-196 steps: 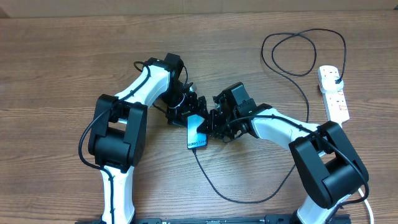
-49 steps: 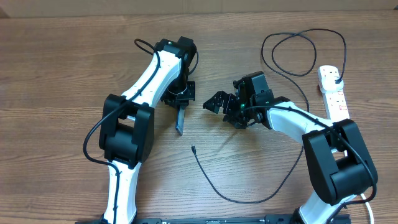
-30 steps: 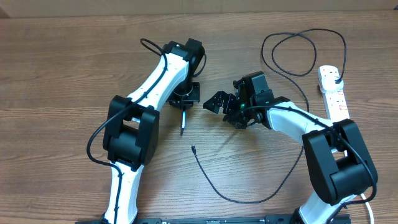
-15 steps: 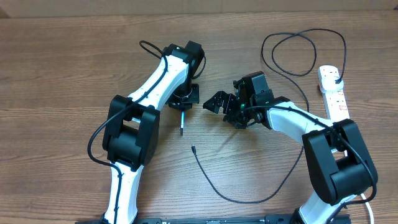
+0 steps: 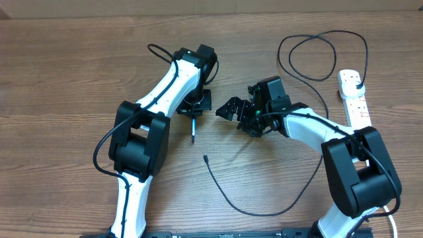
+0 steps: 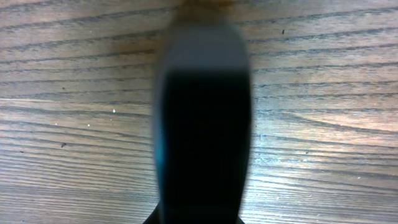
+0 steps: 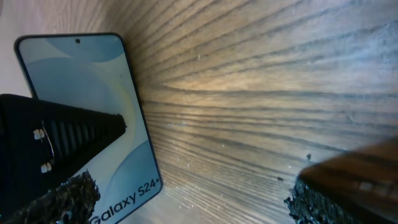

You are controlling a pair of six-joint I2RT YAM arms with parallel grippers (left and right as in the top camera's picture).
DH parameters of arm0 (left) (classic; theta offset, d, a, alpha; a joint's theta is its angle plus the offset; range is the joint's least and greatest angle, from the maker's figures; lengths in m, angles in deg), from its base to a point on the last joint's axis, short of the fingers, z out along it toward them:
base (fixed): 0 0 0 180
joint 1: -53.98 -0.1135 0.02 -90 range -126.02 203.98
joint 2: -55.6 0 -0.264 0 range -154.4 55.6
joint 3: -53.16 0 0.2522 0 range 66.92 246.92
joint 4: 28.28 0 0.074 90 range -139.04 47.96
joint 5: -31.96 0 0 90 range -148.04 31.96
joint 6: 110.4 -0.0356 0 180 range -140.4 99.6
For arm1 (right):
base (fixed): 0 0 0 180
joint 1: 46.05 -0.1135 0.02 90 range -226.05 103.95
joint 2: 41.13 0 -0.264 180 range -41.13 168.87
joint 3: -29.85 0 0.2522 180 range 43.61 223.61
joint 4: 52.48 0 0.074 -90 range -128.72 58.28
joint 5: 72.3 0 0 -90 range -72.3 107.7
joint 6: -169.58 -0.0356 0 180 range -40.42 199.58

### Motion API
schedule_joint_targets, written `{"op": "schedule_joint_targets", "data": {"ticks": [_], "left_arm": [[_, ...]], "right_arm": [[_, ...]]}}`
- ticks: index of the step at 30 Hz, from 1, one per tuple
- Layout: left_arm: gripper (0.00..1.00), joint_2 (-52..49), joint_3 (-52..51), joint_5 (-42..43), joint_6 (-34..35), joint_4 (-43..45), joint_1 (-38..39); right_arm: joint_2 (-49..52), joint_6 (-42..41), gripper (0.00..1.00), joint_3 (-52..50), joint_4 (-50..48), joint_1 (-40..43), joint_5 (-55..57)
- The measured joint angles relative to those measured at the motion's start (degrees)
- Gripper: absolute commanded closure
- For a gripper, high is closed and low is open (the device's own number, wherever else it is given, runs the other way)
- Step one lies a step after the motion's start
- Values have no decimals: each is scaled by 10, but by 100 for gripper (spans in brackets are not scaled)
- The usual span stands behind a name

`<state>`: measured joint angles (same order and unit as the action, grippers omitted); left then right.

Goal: Plug charger to phone and switch on socket

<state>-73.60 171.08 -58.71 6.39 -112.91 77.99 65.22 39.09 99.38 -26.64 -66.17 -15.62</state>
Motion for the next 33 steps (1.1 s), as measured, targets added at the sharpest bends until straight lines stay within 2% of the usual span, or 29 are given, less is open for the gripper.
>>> {"op": "schedule_joint_targets", "data": {"ticks": [3,4,5,6,11,14,15,19,23,28,33], "left_arm": [[96,2,-1,11,-7,3,-3],[96,5,-2,20,-11,5,-5],[96,10,-3,33,-17,7,-9],[96,19,-5,53,-26,8,-16],[96,86,-9,145,-64,9,-58],[96,139,-9,180,-89,-10,-89],[96,151,-9,186,-97,-18,-99],[96,169,-9,196,-129,-35,-115],[96,167,-15,196,-146,-36,-112],[96,167,-36,208,-152,-5,-112],[96,167,-77,227,-154,24,-109]], "right_arm": [[0,0,0,0,4,2,-6],[0,0,4,0,5,2,-8],[0,2,21,0,6,2,-10],[0,7,32,0,9,2,-11],[0,32,64,0,36,2,-38],[-3,51,93,0,73,2,-42],[-7,57,96,0,92,1,-38],[-42,88,96,0,170,-12,-2],[-74,114,96,0,235,-60,41],[-75,128,96,0,267,-111,66],[-75,151,96,0,283,-114,74]]}}
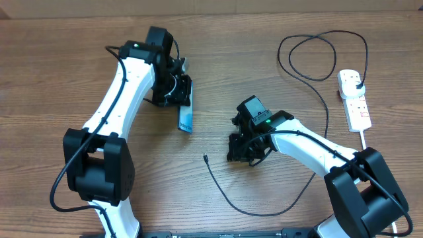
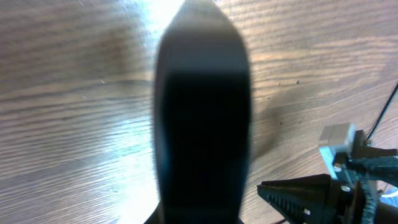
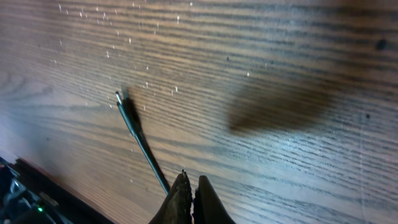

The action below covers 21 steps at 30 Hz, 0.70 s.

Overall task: Plug charger to phone and switch on socket
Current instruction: 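Move the right gripper down to the black cable's loose plug end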

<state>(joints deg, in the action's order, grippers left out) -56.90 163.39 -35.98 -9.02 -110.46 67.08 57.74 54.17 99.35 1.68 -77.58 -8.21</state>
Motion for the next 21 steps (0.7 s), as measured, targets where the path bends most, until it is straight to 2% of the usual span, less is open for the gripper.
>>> {"op": "schedule_joint_targets", "data": {"ticks": [7,15,21], "left_arm": [[96,0,-60,9,0,44,0],[96,0,-77,9,0,98,0],[96,0,-77,9,0,130,0]], "right_arm": [[0,66,96,0,41,-13,30],[0,91,96,0,36,-89,129],[0,108,96,0,41,-135,161]]}}
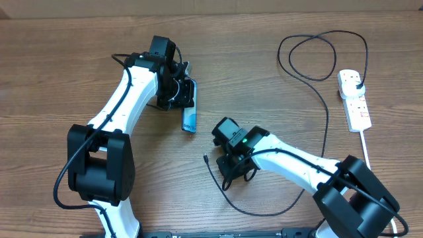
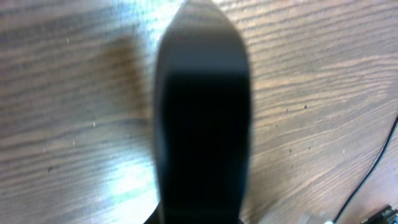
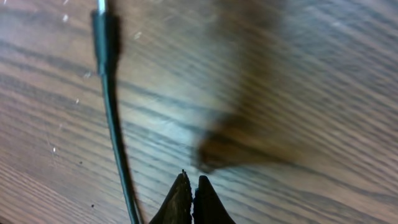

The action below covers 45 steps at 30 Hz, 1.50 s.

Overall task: Plug charger to phone and switch on socket
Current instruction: 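Move the right gripper down to the black cable's loose plug end, then grasp the black cable just behind its plug tip with the right gripper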

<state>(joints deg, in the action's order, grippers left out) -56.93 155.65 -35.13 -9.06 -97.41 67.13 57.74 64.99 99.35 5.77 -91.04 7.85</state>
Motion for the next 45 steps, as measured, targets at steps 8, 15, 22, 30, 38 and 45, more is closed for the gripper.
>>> {"op": "schedule_joint_targets", "data": {"ticks": [8,15,22,30,38,45], "left_arm": [[96,0,-1,-2,-14,23,0],[96,0,-18,-2,-18,42,0],[96,0,-41,-2,-22,57,0],[96,0,-41,-2,-21,61,0],[96,0,-41,-2,-21,61,0],[96,0,-41,-10,-21,61,0]], "right_arm": [[0,27,94,0,-19,0,-15],[0,37,76,0,-52,-26,-51],[0,40,85,0,-67,-63,-31],[1,5,73,0,-102,-92,40],[23,-52,72,1,-85,-96,109],[23,-105,72,3,-53,-89,170]]}}
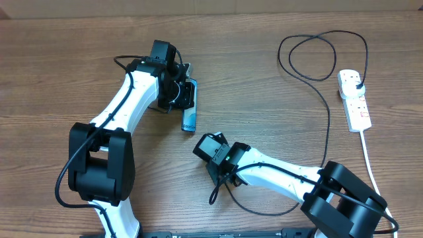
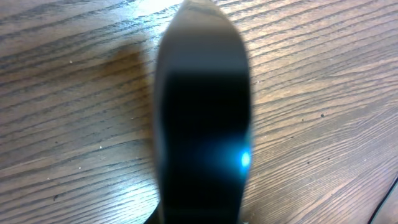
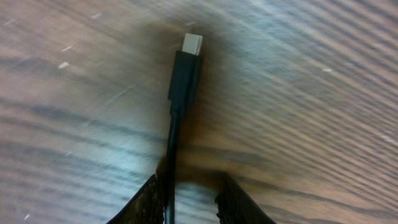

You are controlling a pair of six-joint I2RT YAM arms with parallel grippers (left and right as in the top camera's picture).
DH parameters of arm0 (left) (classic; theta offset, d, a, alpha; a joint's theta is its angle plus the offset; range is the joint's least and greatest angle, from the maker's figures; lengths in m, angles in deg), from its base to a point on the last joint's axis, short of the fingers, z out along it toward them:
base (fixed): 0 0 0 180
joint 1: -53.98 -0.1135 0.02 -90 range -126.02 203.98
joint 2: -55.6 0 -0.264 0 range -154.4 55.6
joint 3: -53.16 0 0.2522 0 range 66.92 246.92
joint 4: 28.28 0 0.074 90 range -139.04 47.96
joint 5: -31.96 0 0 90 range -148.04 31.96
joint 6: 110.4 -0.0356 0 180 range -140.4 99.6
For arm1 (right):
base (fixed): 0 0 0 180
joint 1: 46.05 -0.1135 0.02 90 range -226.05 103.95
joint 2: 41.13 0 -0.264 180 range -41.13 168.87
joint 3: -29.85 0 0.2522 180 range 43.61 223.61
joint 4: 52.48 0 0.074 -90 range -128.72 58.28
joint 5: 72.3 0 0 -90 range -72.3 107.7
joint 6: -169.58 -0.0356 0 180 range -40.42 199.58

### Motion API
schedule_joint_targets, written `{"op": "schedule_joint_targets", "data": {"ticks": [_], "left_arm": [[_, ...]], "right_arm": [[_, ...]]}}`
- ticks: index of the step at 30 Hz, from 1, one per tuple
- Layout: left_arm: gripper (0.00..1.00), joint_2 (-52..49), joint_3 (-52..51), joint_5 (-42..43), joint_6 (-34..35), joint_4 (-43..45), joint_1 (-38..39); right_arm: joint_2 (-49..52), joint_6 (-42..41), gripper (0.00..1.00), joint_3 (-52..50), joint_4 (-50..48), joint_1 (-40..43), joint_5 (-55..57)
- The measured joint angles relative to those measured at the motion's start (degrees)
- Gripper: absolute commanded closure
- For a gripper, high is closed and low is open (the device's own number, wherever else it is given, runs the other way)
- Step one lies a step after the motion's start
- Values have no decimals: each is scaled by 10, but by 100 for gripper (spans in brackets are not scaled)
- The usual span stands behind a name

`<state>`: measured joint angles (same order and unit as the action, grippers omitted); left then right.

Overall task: Plug charger to phone and switch on socket
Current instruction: 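Grasp the black cable just behind its plug tip with the right gripper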

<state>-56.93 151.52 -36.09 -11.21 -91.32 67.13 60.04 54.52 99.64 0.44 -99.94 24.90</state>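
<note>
The phone [image 1: 189, 121] stands on its edge at the back left, blue side showing. My left gripper [image 1: 185, 99] is shut on it. In the left wrist view the phone [image 2: 202, 118] is a dark blur filling the middle. The black charger cable [image 1: 328, 125] runs from the white socket strip [image 1: 353, 99] at the right edge. Its plug [image 3: 186, 71] lies on the wood just ahead of my right gripper [image 3: 189, 186]. That gripper is open, astride the cable, which lies against its left finger [image 3: 152, 199]. From overhead the right gripper [image 1: 213, 168] hides the plug.
The wooden table [image 1: 59, 79] carries a wide loop of the cable [image 1: 322, 33] at the back right, beside the socket strip. A white lead [image 1: 367, 158] runs from the strip to the front edge. Both arms reach into the middle.
My right gripper, shut beside the cable before, has moved left and now stands open astride the cable just behind the plug. The left gripper holds the phone in almost the same place.
At first my left gripper held the phone near the table's middle and the right gripper stood open beside it. Then the phone was at the back left and the right gripper, shut, was near the plug. It then stood closer to the cable, and now straddles it, open.
</note>
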Motion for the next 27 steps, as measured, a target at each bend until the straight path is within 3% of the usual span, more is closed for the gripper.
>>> {"op": "schedule_joint_targets", "data": {"ticks": [4,10,24,27], "left_arm": [[96,0,0,-1,0,0,0],[96,0,0,-3,0,1,0],[95,0,0,-3,0,9,0],[95,0,0,-3,0,9,0]], "right_arm": [[0,0,59,0,-16,41,-21],[0,20,55,0,-51,110,-73],[8,48,55,-2,-102,129,-104],[11,49,60,-2,-115,129,-104]]}}
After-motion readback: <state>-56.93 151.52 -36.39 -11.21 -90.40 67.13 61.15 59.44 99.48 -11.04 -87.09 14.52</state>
